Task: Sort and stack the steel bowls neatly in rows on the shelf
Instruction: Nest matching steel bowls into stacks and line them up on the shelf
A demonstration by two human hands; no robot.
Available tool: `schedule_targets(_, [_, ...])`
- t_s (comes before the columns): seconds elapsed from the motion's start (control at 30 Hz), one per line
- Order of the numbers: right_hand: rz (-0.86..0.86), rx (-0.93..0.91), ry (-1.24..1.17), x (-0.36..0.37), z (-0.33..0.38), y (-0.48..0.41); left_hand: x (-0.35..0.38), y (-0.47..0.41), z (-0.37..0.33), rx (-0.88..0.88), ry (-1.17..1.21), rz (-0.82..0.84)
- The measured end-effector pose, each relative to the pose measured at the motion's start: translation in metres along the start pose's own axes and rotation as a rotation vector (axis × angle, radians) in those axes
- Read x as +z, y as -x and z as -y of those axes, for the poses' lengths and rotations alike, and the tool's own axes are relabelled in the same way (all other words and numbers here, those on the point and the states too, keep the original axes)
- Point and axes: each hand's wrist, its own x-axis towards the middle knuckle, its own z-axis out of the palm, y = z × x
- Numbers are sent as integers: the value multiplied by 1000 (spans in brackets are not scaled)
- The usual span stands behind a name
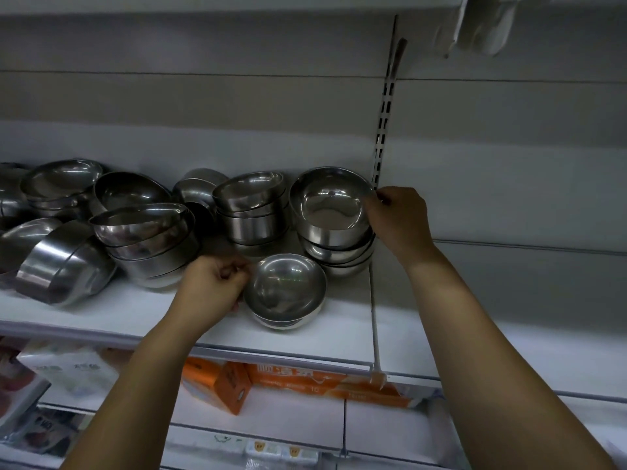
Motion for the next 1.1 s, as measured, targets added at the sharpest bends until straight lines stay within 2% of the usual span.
schedule_targets(0.27, [-161, 131, -13, -4, 24, 27, 3, 3, 12, -46, 82, -27])
schedule_targets(0.53, [-480, 350, -113, -23, 27, 79, 31, 28, -4, -35, 260, 7])
schedule_targets(0.67, [-614, 456, -128, -38, 19, 115, 32, 30, -3, -4, 274, 48])
schedule_targets(0.93, [-626, 675, 63, -36, -9, 159, 32, 28, 5, 32, 234, 73])
schedule_targets(1.1, [-636, 746, 87, -30, -18, 162, 30, 27, 8, 48, 242, 99])
